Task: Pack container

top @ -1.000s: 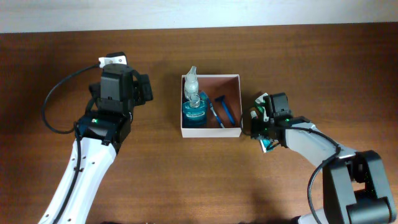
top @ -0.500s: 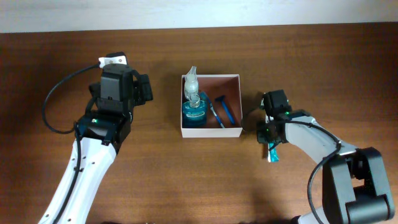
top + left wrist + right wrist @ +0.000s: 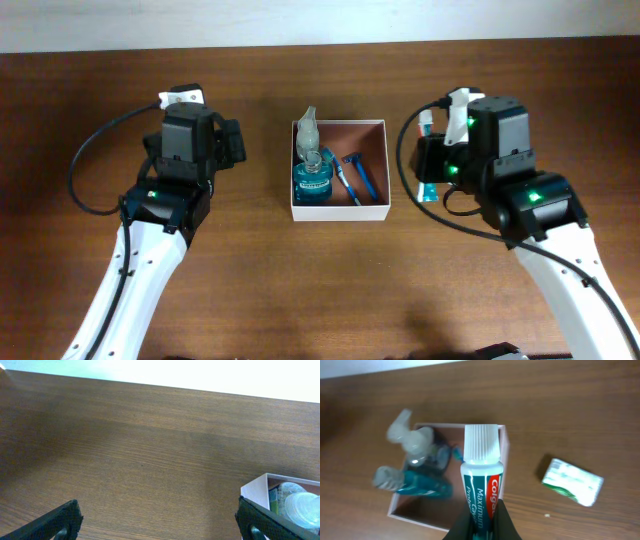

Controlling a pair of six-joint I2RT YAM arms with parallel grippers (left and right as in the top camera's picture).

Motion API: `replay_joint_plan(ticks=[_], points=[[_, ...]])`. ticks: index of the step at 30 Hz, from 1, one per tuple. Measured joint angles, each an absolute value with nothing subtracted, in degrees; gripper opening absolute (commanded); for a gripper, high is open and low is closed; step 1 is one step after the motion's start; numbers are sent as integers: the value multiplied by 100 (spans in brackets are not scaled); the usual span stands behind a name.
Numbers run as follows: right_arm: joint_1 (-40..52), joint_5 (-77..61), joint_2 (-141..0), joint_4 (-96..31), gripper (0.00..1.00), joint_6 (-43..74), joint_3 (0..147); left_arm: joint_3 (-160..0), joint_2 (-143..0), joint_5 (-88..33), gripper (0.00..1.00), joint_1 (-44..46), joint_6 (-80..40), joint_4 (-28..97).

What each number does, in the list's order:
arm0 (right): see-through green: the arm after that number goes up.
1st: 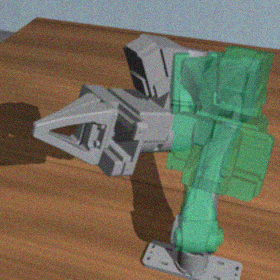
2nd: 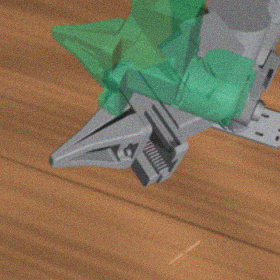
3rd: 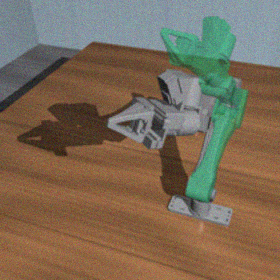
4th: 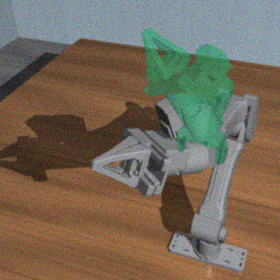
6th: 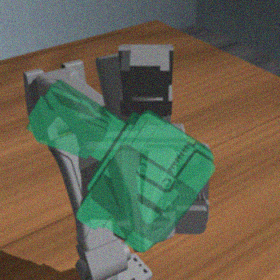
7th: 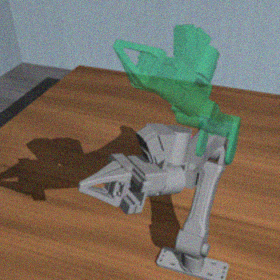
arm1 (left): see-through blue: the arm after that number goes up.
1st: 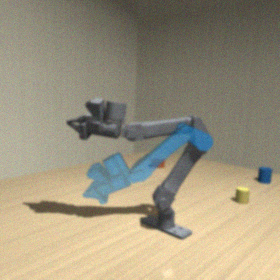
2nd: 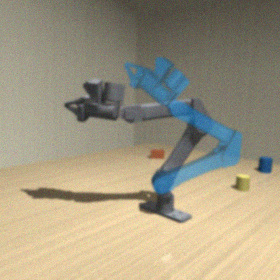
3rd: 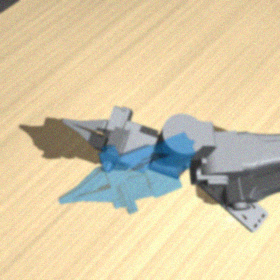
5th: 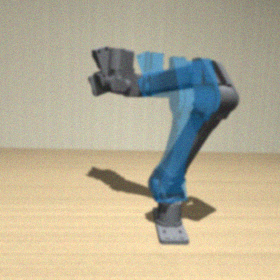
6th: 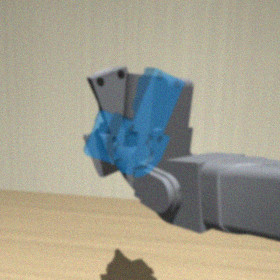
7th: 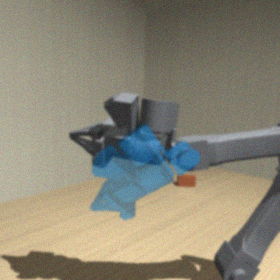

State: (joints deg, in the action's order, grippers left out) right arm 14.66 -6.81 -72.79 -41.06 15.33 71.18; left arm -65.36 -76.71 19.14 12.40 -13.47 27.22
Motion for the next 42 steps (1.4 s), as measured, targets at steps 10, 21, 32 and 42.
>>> replay_joint_plan(ticks=[10,21,32,42], points=[[2327,-790,-8440,-3273,9,1627,7113,-6536,-7671,1914,99,1240,-1347,2722],[2327,-790,-9209,-2932,17,1634,7113,-6536,-7671,1914,99,1240,-1350,2722],[2287,-810,-9229,-2869,47,1632,7113,-6536,-7671,1914,99,1240,-1347,2722],[810,-823,-9227,-3809,80,1608,7109,-6536,-7671,1914,99,1240,-1347,2722]])
